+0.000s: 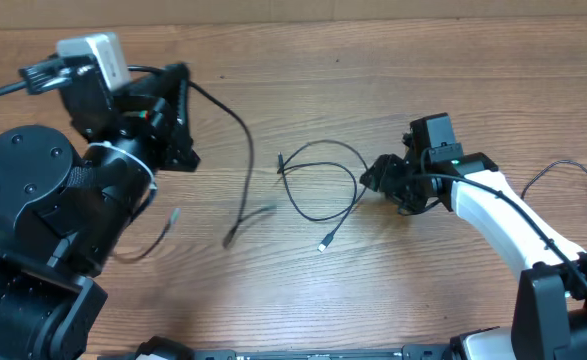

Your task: Untangle cables

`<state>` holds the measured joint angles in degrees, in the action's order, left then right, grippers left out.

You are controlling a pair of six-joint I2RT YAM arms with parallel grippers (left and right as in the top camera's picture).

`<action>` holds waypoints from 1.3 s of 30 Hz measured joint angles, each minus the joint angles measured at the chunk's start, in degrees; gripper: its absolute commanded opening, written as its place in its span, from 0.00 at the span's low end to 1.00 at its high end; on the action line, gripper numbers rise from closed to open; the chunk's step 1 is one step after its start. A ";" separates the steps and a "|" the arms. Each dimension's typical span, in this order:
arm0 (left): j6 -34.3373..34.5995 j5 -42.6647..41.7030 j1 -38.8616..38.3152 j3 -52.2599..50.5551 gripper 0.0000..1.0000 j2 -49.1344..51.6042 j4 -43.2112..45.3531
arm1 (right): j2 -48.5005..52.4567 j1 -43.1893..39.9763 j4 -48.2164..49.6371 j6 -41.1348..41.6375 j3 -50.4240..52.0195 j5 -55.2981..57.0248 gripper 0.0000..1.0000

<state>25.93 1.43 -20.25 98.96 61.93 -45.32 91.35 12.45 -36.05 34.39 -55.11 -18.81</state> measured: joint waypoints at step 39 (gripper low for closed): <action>11.87 8.98 0.00 0.00 0.04 8.33 -31.47 | 0.02 0.57 -1.84 -19.65 -3.67 -2.19 0.91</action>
<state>37.80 10.41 -20.25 98.96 70.26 -76.79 91.37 13.02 -37.89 14.74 -58.78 -20.99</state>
